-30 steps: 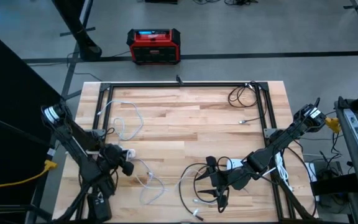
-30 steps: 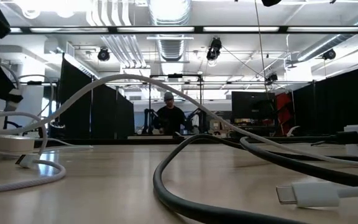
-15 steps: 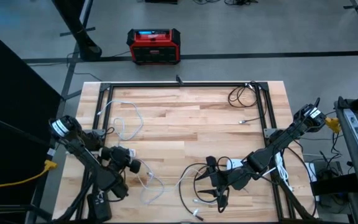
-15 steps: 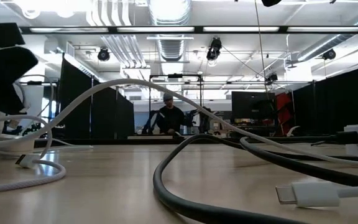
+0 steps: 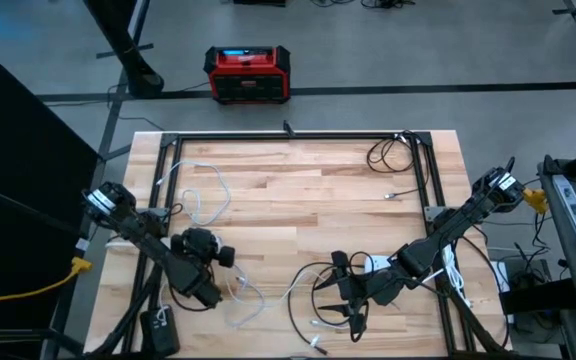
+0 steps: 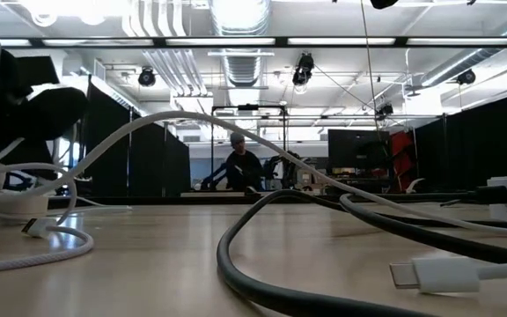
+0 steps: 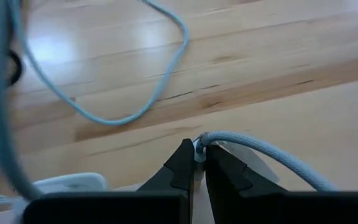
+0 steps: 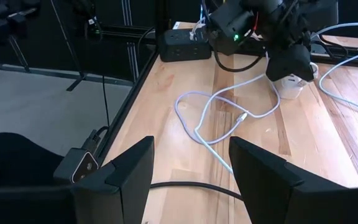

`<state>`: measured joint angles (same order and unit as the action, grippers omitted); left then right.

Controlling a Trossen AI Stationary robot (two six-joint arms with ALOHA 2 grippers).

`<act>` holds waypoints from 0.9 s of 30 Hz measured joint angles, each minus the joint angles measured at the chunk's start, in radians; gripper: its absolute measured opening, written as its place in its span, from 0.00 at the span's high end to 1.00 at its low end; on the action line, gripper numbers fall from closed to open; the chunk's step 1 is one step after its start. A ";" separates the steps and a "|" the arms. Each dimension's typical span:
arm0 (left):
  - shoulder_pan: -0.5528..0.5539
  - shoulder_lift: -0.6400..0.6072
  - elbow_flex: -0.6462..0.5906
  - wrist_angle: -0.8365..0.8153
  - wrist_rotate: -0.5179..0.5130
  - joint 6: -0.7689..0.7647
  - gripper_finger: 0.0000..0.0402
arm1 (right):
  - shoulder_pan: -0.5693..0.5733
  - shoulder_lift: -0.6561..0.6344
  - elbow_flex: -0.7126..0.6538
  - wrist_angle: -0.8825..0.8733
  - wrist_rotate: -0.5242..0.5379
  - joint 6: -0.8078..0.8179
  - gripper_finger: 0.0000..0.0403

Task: Insert USB
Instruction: Insert the white charger cable into the left white outlet extension

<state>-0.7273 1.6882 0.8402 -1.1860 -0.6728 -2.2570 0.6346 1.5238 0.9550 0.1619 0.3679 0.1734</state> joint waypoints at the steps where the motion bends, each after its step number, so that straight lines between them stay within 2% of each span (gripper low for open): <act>1: 0.000 0.000 0.000 -0.001 0.002 0.000 0.97 | 0.000 0.000 0.000 0.000 0.000 -0.001 0.52; 12: 0.001 0.002 0.064 -0.092 0.081 -0.004 0.97 | 0.000 0.000 -0.003 0.000 0.000 -0.010 0.52; 19: -0.002 0.058 0.201 -0.197 0.044 -0.003 0.97 | 0.000 0.000 -0.007 0.000 0.000 -0.018 0.52; 22: -0.013 0.067 0.289 -0.190 -0.098 -0.003 0.97 | -0.003 0.000 -0.011 0.000 0.023 -0.040 0.52; 27: -0.071 0.065 0.470 -0.186 -0.504 0.031 0.97 | 0.001 0.040 -0.035 0.121 0.203 -0.160 0.52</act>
<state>-0.7982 1.7537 1.3102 -1.3716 -1.1772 -2.2257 0.6352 1.5633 0.9200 0.2830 0.5706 0.0130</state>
